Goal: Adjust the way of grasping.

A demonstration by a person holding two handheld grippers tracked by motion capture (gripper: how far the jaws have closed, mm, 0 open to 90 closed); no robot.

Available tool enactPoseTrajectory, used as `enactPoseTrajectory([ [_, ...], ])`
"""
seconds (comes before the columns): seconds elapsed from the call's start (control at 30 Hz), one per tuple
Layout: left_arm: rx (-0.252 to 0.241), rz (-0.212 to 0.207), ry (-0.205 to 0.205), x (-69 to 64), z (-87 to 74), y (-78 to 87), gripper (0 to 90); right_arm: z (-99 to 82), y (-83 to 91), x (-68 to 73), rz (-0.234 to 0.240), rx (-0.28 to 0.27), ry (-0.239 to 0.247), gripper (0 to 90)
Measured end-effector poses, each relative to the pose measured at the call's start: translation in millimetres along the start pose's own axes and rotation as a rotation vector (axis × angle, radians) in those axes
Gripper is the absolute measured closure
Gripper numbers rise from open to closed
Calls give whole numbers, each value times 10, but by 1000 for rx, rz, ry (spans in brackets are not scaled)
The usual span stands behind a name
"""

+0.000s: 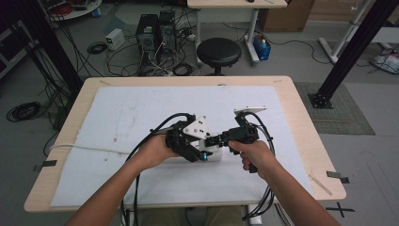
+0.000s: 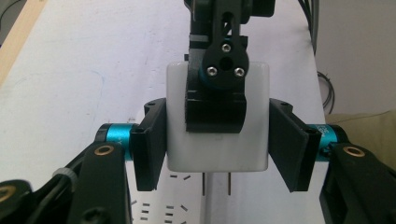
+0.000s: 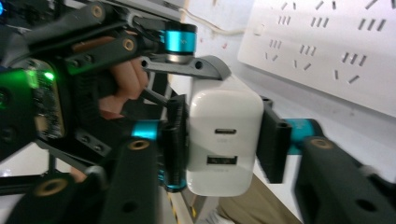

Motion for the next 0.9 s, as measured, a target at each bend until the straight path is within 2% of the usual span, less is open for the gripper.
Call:
enactPoseTrajectory([
  [0.07, -2, 3, 5, 1, 7, -10, 424, 6, 2, -10, 10, -8, -7, 617],
  [0.1, 3, 7, 8, 6, 7, -16, 423, 5, 6, -19, 31, -8, -21, 619],
  [0.17, 15, 4, 37, 21, 5, -42, 400, 15, 9, -49, 34, -21, -17, 620],
  [0.23, 43, 5, 87, 55, -33, -60, 250, 27, 32, -103, 6, -41, -6, 620],
  [0.3, 54, 3, 101, 71, -93, -46, 247, 35, 92, -165, -29, -68, 13, 620],
  [0.4, 61, 8, 146, 126, -207, 11, 246, 41, 210, -229, -80, -108, 50, 620],
  [0.57, 84, 31, 226, 247, -455, 153, 246, 39, 418, -318, -229, -152, 157, 621],
  [0.73, 124, 50, 289, 332, -728, 309, 246, 51, 628, -365, -471, -139, 299, 621],
  [0.8, 129, 39, 321, 350, -827, 368, 246, 59, 711, -380, -559, -123, 338, 621],
  [0.87, 151, 5, 355, 344, -936, 421, 246, 58, 793, -408, -661, -89, 380, 621],
  [0.9, 171, 5, 363, 356, -997, 446, 246, 56, 831, -419, -707, -71, 403, 621],
])
Point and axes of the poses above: each handheld gripper's, and its own axes: y roughly backward along the jaws, z roughly out of its top, x roughly to its left, the point moved 10 cm from there along -y, roughly forward along the jaws, and after that the axes turned 10 degrees about x, right-handed, at the moved point
